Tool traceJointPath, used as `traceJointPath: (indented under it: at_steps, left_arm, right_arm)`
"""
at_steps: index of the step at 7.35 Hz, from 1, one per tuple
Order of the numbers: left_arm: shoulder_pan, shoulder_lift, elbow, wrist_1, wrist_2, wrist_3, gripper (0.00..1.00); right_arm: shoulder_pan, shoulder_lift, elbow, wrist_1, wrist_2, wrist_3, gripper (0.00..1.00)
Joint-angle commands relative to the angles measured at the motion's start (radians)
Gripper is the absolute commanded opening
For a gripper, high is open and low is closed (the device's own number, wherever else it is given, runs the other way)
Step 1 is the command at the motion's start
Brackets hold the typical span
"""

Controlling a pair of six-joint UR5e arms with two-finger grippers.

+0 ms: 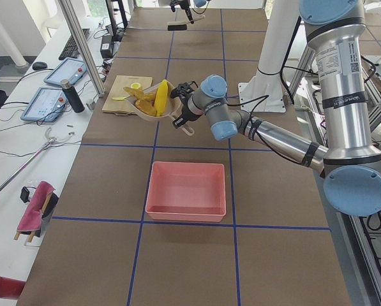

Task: Sweep and dump trash into bin
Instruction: 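Carry the dustpan to the pink bin with the left gripper while the right withdraws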

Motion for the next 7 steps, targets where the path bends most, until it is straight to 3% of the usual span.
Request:
traceJointPath:
  at_steps: [1, 5, 7]
  left_arm:
    - [-0.068, 0.127, -0.073, 0.013, -0.025, -0.058, 0.0]
    - [-0.276, 0.354, -0.083, 0.011, -0.187, -0.044, 0.0]
    - [-0.365, 0.418, -0.055, 0.002, -0.27, 0.051, 0.0]
  right_arm:
    - [-0.006, -0.093, 0.007, 0.029, 0.047, 0.029, 0.0]
    - [-0.102, -0.343, 0.043, 0.481, 0.078, 0.285, 0.0]
    - [-0.185, -0.437, 0.093, 0.636, 0.076, 0.403, 0.0]
